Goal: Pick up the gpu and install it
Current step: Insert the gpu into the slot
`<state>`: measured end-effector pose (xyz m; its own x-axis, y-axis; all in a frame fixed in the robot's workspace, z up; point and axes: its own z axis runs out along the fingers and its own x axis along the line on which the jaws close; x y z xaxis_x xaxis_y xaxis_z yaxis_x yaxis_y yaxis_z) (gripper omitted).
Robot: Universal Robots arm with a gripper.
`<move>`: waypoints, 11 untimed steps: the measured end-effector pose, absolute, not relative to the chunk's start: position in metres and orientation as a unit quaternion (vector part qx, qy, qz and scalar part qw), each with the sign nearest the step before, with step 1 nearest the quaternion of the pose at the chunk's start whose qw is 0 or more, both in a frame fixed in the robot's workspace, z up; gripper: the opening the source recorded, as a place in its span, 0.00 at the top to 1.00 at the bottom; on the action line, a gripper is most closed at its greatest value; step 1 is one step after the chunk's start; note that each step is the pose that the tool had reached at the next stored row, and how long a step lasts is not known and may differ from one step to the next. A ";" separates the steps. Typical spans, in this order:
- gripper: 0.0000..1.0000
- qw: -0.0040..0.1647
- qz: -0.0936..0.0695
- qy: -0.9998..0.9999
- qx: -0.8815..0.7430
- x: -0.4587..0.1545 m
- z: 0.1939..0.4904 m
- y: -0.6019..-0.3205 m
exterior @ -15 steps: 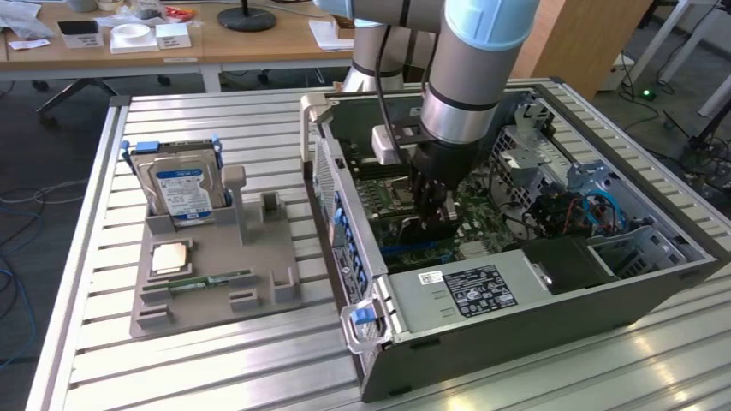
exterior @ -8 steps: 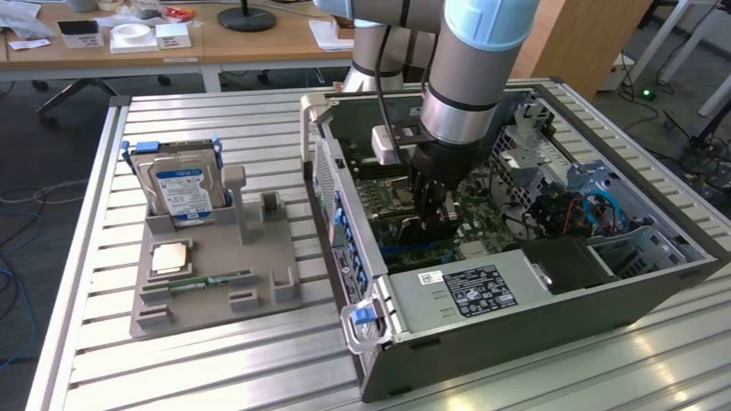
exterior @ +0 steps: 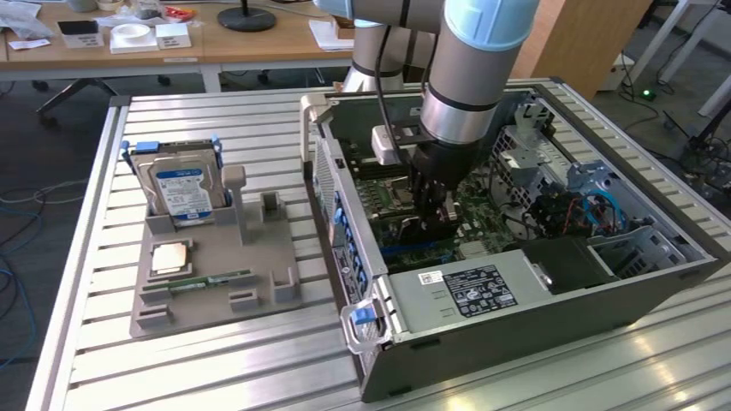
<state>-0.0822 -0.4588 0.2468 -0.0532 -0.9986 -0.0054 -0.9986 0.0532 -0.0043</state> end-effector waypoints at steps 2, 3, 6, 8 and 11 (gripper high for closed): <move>0.73 0.003 0.000 0.726 -0.688 -0.082 0.247 -0.459; 0.73 0.003 0.000 0.726 -0.688 -0.082 0.247 -0.459; 0.73 0.003 0.000 0.726 -0.688 -0.082 0.247 -0.459; 0.73 0.003 0.000 0.726 -0.688 -0.082 0.247 -0.459; 0.73 0.003 0.000 0.726 -0.688 -0.082 0.247 -0.459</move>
<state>-0.0822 -0.4589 0.2473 -0.0532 -0.9986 -0.0053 -0.9986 0.0532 -0.0042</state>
